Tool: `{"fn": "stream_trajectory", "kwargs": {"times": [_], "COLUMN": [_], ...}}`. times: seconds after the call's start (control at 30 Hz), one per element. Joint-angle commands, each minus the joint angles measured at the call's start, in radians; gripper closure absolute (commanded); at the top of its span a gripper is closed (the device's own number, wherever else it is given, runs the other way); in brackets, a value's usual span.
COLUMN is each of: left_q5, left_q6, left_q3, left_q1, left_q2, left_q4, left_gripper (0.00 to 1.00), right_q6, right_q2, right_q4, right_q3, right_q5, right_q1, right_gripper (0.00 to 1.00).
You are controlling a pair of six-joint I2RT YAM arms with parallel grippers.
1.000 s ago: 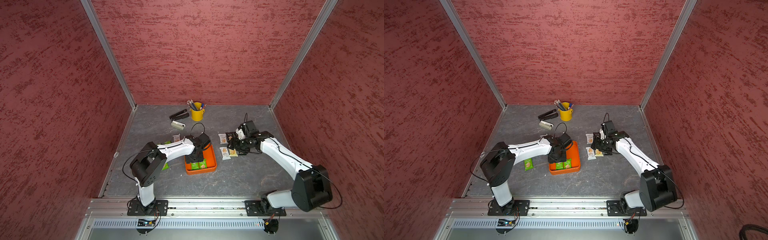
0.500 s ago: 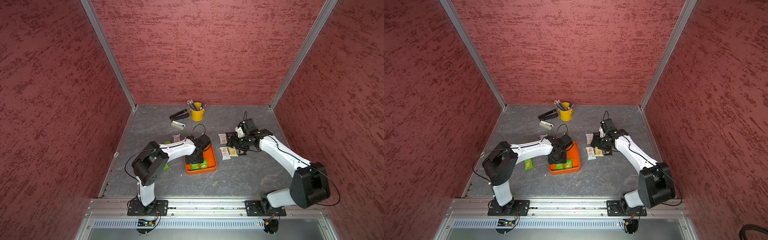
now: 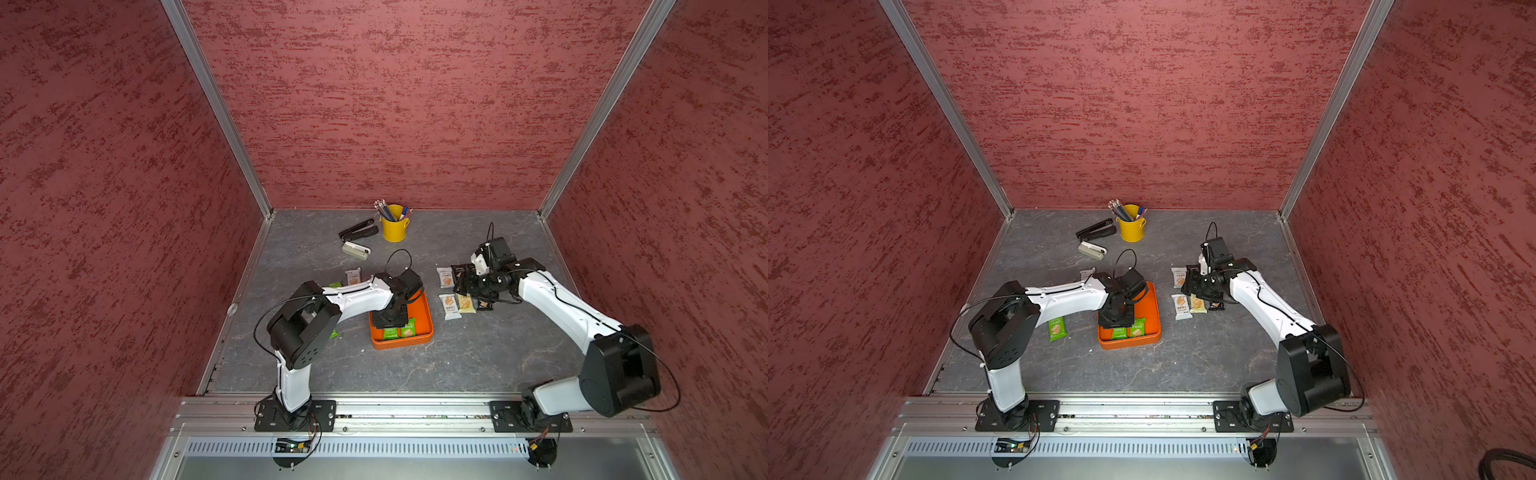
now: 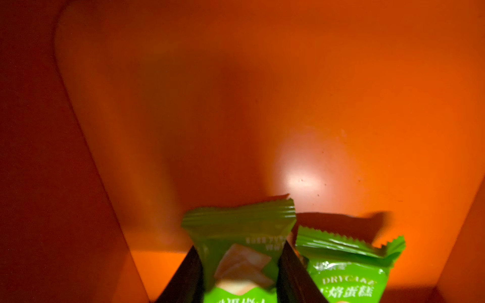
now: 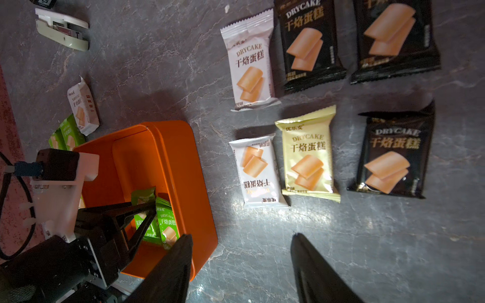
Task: Take the cookies out of the storage box
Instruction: Pick up the cookie from the storage box.
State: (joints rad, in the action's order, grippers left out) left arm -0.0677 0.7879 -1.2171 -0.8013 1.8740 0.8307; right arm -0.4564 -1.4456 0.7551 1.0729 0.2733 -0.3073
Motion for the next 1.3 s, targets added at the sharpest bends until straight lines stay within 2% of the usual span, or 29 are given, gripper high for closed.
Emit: {"fn": "stream_trajectory", "kwargs": {"times": [0.0, 0.83, 1.1, 1.27], "left_q5": [0.002, -0.021, -0.045, -0.058], "left_q6": [-0.005, 0.026, 0.054, 0.056], "left_q3": [0.021, -0.103, -0.068, -0.004], "left_q1": [0.007, 0.054, 0.066, 0.112], "left_q2": [0.002, -0.113, -0.229, -0.334], "left_q4": [-0.008, 0.016, 0.049, 0.066], "left_gripper": [0.61, 0.61, 0.61, 0.6], "right_q6": [-0.003, -0.007, -0.016, -0.042], "right_q2": [0.026, 0.111, 0.101, 0.085], "right_q4": [0.022, 0.007, -0.026, -0.073], "right_q3": [0.013, -0.04, -0.054, -0.068], "right_q5": [-0.028, -0.009, 0.028, 0.063], "right_q1": [0.006, 0.007, 0.007, 0.007], "right_gripper": [0.36, 0.35, 0.36, 0.36]}}
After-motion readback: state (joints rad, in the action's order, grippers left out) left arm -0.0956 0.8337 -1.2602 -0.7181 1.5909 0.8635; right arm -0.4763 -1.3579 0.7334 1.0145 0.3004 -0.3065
